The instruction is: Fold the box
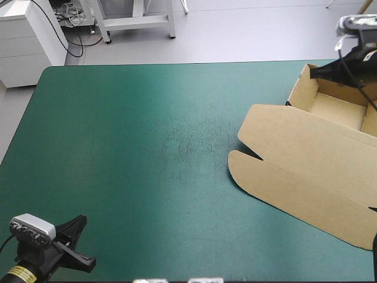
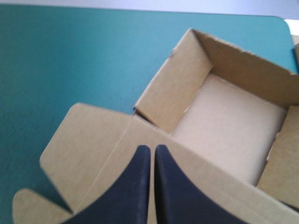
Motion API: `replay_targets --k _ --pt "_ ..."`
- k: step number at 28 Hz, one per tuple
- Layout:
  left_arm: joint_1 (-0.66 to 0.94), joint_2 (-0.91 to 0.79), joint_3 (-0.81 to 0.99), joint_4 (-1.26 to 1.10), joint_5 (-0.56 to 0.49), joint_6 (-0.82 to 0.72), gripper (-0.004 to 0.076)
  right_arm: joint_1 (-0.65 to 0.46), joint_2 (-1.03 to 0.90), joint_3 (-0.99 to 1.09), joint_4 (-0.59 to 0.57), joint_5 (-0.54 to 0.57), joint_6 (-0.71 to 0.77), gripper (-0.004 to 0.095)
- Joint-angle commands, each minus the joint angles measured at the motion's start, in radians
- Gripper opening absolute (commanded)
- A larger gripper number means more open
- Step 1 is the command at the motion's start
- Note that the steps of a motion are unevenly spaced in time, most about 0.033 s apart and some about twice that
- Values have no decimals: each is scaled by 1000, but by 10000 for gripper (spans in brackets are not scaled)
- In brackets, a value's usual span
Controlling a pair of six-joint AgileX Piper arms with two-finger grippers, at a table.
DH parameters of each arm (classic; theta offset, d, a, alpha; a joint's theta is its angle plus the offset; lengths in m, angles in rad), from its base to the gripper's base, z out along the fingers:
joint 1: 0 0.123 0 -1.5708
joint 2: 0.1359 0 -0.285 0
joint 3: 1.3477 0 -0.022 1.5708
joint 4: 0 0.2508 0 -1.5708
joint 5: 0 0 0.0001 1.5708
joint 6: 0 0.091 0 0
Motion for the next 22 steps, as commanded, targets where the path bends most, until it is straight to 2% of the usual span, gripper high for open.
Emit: replay_targets --k 1,4,6,16,22 --pt "-5 14 -23 -12 -72 -7 -8 88 -145 133 -46 -56 10 -16" --pt "-5 14 -23 -12 -72 -7 -8 170 -346 389 -43 -171 26 -16" --pt "-5 14 -23 -12 -72 -7 -8 185 -439 507 -37 -213 26 -16" --pt "-5 14 -23 -12 -72 -7 -8 189 -851 1005 -41 -290 26 -16" --pt "-5 14 -23 -12 -72 -7 -8 189 -1050 1200 -41 -335 26 -16"
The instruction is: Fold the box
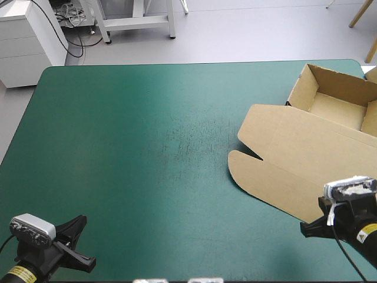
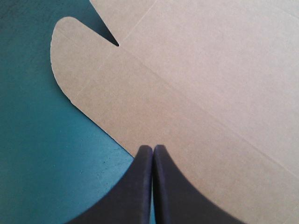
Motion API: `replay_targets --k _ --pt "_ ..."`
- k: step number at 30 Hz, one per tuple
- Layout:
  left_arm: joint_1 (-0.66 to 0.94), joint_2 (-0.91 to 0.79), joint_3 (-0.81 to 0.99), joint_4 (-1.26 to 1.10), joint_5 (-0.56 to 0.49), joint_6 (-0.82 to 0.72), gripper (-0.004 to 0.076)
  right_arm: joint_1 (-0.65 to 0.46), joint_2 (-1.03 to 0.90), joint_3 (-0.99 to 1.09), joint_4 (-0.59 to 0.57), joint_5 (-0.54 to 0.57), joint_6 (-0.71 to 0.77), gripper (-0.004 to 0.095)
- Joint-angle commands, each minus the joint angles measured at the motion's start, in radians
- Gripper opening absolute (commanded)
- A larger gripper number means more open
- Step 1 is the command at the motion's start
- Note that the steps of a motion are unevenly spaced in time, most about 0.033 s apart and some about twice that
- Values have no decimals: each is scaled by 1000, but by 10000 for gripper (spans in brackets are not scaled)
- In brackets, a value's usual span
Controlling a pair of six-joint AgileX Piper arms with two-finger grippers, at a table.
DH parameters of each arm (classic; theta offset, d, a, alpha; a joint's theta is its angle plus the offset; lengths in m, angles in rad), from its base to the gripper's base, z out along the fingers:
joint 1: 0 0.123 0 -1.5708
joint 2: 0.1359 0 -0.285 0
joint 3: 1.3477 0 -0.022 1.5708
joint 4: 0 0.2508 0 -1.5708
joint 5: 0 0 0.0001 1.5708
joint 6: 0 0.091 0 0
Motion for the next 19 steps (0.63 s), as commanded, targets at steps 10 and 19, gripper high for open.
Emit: replay_targets --k 10,19 --pt "-5 14 -23 -12 -72 -7 -8 3 -302 198 -1 -82 -2 -16" --pt "-5 14 -23 -16 -72 -7 -8 3 -317 198 -1 -69 5 -16"
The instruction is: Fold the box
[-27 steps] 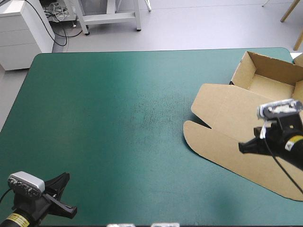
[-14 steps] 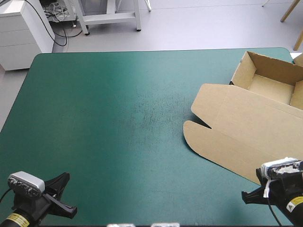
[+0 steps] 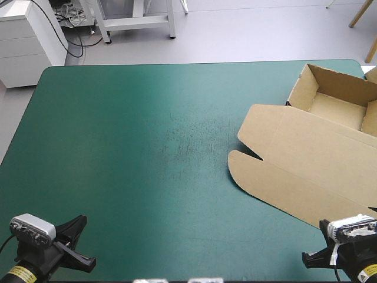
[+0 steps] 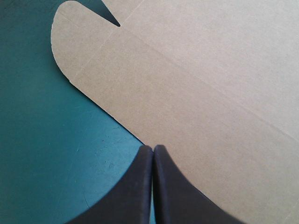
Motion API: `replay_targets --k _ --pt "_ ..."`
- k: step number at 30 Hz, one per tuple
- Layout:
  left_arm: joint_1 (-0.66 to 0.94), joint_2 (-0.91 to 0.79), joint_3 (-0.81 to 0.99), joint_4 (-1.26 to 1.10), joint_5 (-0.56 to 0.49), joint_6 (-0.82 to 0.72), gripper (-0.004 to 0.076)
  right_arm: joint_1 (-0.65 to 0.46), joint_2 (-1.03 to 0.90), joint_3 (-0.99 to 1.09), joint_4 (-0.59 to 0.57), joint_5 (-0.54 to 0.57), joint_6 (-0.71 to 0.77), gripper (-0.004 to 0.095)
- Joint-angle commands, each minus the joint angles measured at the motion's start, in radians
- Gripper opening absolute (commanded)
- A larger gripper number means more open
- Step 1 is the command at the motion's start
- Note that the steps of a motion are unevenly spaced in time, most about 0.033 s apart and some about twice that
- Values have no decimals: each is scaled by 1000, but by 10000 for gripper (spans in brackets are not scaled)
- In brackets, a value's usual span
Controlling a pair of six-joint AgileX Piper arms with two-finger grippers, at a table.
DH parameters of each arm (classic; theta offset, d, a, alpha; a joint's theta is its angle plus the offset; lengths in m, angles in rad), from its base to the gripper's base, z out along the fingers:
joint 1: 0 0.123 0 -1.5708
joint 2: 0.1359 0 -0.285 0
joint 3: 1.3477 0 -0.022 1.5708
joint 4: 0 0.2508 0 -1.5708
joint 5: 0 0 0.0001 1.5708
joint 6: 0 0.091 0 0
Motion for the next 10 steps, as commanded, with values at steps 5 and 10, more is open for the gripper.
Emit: replay_targets --k 5,10 --pt "-5 14 -23 -15 -72 -7 -8 3 13 -25 -1 -32 19 -16" --pt "-5 14 -23 -15 -72 -7 -8 3 13 -25 -1 -32 16 -16"
